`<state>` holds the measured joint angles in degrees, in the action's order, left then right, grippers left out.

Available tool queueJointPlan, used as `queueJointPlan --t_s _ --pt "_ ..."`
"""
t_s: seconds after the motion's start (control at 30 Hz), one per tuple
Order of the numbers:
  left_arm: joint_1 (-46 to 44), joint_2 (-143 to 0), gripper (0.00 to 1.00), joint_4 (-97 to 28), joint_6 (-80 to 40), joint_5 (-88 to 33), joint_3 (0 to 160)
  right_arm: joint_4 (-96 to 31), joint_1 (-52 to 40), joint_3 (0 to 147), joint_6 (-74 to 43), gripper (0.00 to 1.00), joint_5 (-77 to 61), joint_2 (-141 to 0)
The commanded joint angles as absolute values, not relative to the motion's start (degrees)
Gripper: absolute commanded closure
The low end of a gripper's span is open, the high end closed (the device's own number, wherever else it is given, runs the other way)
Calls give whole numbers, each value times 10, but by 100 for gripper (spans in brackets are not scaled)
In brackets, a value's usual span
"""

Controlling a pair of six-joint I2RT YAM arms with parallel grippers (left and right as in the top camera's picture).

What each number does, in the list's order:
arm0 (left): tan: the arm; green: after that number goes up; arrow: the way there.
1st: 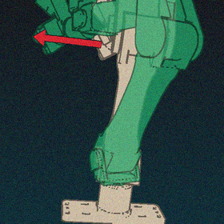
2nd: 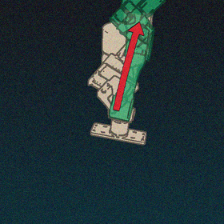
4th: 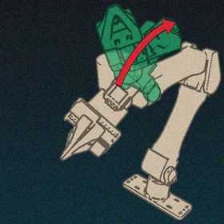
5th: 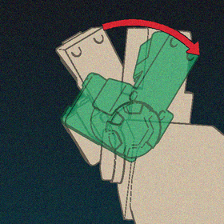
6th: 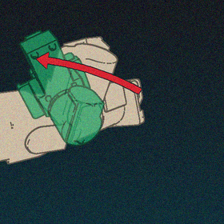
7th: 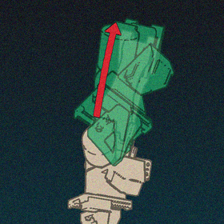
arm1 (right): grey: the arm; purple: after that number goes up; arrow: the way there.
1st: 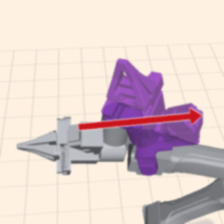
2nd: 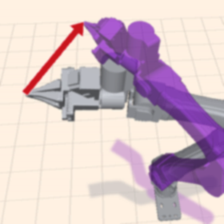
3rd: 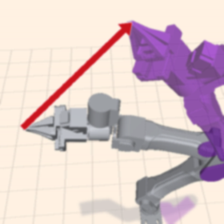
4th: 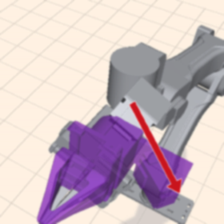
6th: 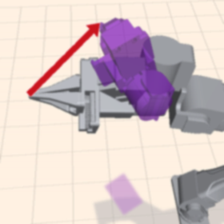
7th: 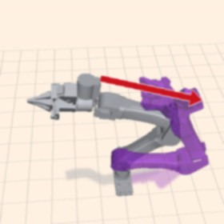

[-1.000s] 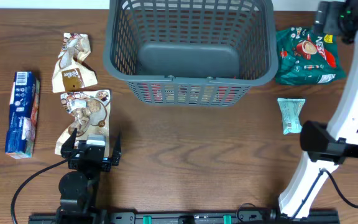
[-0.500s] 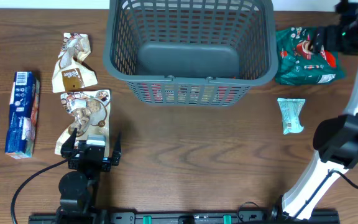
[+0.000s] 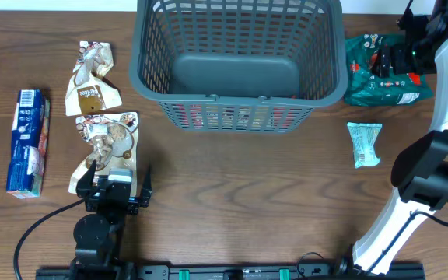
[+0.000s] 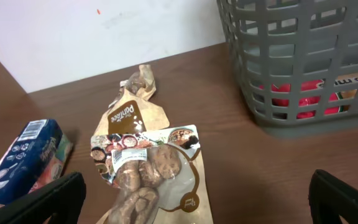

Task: Pack container
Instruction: 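Move the right gripper over the green Nescafé pouch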

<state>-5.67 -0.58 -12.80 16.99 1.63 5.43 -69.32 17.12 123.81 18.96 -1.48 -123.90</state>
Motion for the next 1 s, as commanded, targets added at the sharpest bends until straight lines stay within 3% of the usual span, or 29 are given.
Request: queueJointPlan --t_s 0.0,0.63,0.97 --pt "-54 -2 1 -132 180 10 41 -689 168 1237 176 1 -9 -1256" --pt "-54 -2 1 -132 180 10 41 -690 168 1307 120 1 -19 -1269" --pt "-54 -2 1 -132 180 10 41 -703 152 1327 175 1 -13 -1363"
